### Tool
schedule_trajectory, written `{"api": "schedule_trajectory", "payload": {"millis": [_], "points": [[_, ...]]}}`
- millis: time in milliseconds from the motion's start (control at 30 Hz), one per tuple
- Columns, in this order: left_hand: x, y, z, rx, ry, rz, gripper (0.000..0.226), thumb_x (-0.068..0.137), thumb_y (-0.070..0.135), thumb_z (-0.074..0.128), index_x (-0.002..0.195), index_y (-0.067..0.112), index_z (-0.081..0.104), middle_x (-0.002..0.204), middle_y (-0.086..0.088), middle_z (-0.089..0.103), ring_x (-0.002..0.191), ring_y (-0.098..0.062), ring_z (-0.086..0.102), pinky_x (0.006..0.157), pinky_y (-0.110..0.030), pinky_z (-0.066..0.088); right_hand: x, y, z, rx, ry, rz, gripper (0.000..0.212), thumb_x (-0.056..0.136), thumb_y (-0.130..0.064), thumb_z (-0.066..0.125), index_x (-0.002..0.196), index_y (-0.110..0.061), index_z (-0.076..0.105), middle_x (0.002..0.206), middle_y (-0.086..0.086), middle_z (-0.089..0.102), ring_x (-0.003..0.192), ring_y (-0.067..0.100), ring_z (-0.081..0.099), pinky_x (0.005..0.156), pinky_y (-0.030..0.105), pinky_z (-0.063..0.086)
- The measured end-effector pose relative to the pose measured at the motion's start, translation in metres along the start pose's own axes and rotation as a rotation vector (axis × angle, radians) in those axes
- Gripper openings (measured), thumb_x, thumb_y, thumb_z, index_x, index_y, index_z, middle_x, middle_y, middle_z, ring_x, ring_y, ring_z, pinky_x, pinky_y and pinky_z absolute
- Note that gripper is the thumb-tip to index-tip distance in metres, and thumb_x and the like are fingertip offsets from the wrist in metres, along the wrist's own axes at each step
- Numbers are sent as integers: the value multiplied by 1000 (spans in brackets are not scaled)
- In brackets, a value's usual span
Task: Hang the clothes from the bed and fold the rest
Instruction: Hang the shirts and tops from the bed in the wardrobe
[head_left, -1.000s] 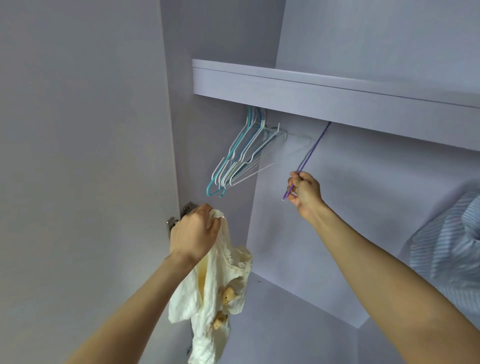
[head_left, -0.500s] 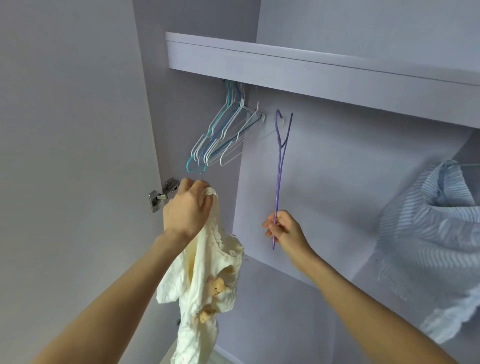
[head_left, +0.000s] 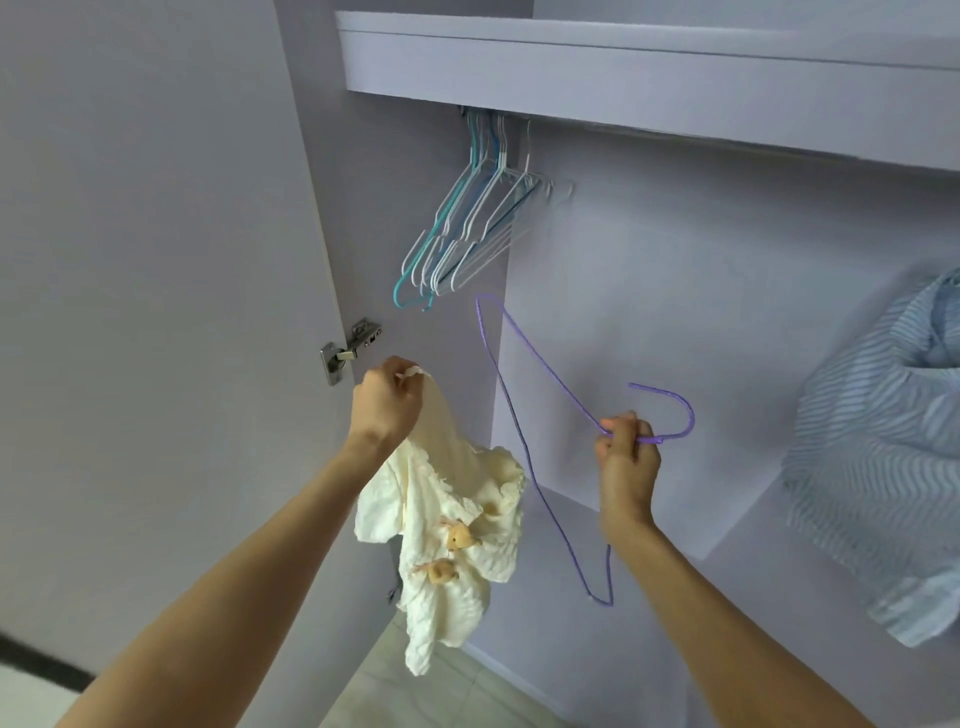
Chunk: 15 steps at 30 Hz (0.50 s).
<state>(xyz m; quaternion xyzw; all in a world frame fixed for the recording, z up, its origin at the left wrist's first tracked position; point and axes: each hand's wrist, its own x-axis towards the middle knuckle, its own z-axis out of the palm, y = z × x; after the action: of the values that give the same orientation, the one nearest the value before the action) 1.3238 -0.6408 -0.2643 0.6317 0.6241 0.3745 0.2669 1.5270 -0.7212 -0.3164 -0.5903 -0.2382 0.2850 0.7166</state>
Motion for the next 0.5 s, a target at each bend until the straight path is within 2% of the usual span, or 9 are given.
{"api": "schedule_trajectory", "payload": {"millis": [67, 133, 200, 300, 400, 500], "points": [[-1, 2, -1, 16, -18, 36, 20, 91, 12, 49, 103, 7, 64, 99, -16, 67, 98, -34, 58, 74, -27, 39, 2, -11, 6, 139, 75, 109, 43, 100, -28, 36, 59, -15, 38, 43, -10, 35, 37, 2, 30, 51, 17, 28], [-1, 5, -5, 33, -55, 88, 18, 91, 13, 50, 100, 10, 65, 95, -13, 67, 95, -33, 59, 74, -28, 41, 3, -20, 12, 259, 80, 210, 46, 100, -34, 34, 57, -17, 30, 36, -11, 27, 34, 7, 23, 48, 22, 21], [-2, 8, -10, 17, -103, 113, 15, 91, 13, 50, 97, 12, 65, 89, -9, 65, 89, -28, 58, 73, -27, 41, 5, -27, 18, 367, 17, 273, 45, 100, -36, 33, 58, -17, 29, 34, -9, 21, 32, 9, 18, 47, 24, 16], [-8, 16, -26, -162, -242, 102, 14, 93, 10, 49, 89, 13, 62, 77, -2, 59, 72, -16, 54, 68, -24, 42, 6, -33, 31, 509, -113, 315, 44, 100, -35, 31, 59, -17, 29, 32, -7, 17, 30, 10, 14, 48, 26, 12], [-19, 25, -47, -269, -369, 115, 22, 96, 10, 45, 82, 17, 62, 67, 5, 55, 62, -7, 52, 62, -16, 44, 9, -36, 45, 600, -221, 336, 54, 99, -37, 31, 48, -19, 32, 32, -6, 16, 31, 11, 14, 47, 26, 15], [-28, 36, -67, -351, -447, 147, 25, 98, 11, 44, 80, 16, 61, 72, -2, 56, 69, -15, 52, 67, -28, 42, 8, -31, 61, 584, -323, 400, 63, 98, -36, 31, 37, -22, 31, 31, -6, 16, 31, 11, 14, 49, 25, 18]]}}
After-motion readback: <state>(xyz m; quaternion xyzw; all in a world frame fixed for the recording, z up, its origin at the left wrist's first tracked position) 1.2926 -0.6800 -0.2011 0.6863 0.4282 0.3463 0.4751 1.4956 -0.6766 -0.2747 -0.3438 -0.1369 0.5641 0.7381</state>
